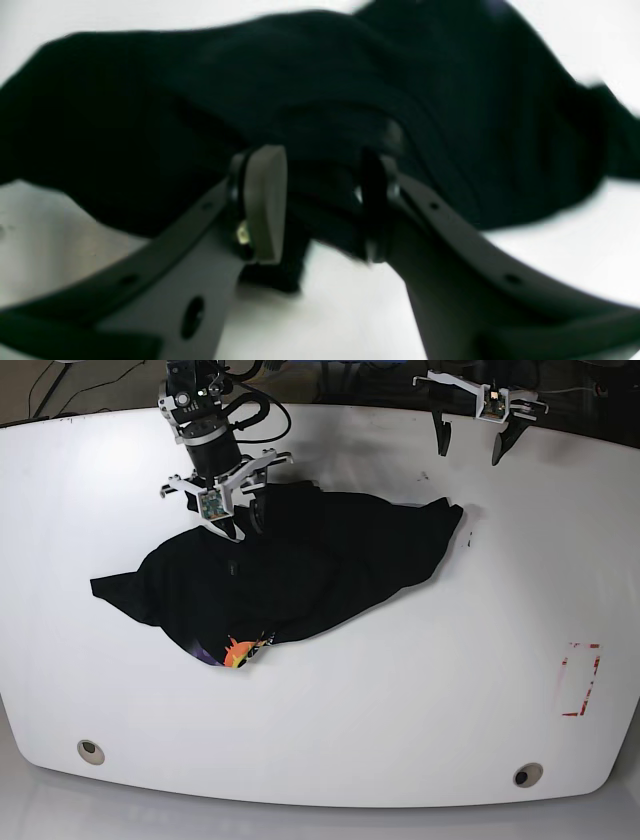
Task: Layout the t-shirt on the table in an organized manner, then fold the t-shirt properly
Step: 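Lower the right gripper toward the crumpled black t-shirt, then grasp the bunched fabric of the black t-shirt with the right gripper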
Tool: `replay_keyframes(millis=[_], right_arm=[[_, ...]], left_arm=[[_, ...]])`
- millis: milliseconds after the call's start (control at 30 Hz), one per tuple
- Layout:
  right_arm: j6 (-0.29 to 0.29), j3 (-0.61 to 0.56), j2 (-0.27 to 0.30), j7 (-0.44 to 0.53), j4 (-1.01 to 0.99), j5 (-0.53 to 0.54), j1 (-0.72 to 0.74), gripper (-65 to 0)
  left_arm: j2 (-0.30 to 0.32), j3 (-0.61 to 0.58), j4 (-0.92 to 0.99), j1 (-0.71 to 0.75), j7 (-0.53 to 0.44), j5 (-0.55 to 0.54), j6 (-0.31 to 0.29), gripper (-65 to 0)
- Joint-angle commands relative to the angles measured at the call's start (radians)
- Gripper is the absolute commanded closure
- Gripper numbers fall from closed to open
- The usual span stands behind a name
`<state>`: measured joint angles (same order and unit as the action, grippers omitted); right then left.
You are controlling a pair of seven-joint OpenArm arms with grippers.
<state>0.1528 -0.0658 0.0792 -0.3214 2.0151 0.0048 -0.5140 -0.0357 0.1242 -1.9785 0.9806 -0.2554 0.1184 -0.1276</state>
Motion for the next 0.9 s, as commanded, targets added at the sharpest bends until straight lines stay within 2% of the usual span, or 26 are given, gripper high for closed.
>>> replay_keyframes(millis=[0,233,367,433,567,867], right_arm=[[-0.006,-0.036,0.014,0.017,0.019,0.005,0.021,-24.6],[-0.008,-0.068,0.009,0.011,0.013,0.005,0.081,-25.0],[-0.008,-0.102,0.015,-0.037,-0.007,0.005,0.122,-32.7],[-0.008,-0.127,0.035,-0.061,-0.012,-0.001,0.147,-39.2],[-0.008,-0.196,0.066,-0.068,-0.032,-0.055,0.177,-47.2],[-0.002,-0.222,0.064,-0.066,-0.121,-0.187,0.228,-44.2]], left_arm=[[0.001,0.002,-0.014,0.016,-0.031,-0.004,0.004,-41.3],[0.001,0.002,-0.014,0.016,-0.031,-0.004,0.004,-41.1],[0.001,0.002,-0.014,0.016,-0.031,-0.003,0.004,-41.1],[0.001,0.002,-0.014,0.016,-0.031,-0.003,0.004,-41.1],[0.001,0.002,-0.014,0.016,-0.031,-0.003,0.004,-41.1],[0.001,0.002,-0.014,0.016,-0.031,-0.003,0.004,-41.0]])
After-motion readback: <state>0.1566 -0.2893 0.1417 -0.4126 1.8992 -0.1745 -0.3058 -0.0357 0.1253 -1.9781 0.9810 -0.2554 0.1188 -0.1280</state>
